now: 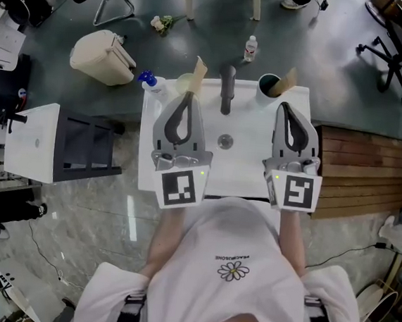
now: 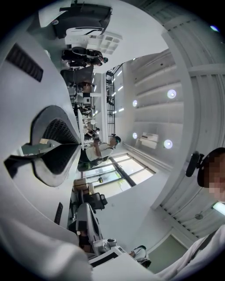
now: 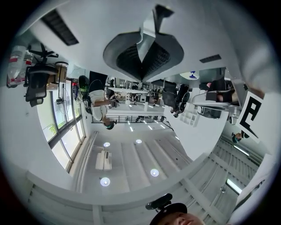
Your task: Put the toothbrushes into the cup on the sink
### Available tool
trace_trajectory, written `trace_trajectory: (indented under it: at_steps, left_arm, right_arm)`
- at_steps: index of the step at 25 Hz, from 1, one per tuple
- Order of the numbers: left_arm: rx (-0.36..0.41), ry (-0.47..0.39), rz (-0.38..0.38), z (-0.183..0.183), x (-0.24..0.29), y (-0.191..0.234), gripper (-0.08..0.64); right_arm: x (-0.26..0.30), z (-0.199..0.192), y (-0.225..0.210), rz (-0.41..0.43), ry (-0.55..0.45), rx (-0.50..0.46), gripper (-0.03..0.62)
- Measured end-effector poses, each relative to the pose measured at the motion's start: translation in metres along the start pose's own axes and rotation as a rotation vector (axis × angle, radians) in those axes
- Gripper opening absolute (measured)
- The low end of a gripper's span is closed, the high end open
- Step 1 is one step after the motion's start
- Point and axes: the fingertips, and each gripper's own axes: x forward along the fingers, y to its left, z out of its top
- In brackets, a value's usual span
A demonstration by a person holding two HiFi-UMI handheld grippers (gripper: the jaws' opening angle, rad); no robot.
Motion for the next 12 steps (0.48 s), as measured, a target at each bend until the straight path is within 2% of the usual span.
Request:
trace_trajectory:
  at_steps: [4,12]
  left_arm:
    - [0.002,-0.007,0.014,0.0012,-0.0005,0.0024,0.018]
    - [0.011,0.009,0.034,-0.0038,-0.0013,0.0079,0.018]
  right_arm:
    - [0.0009,0.0037,-0.0009,-0.008,-0.016,0.002,0.012]
    - [-0.0014,-0.0046,-0.0084,-0.029,0.015,0.001,0.012]
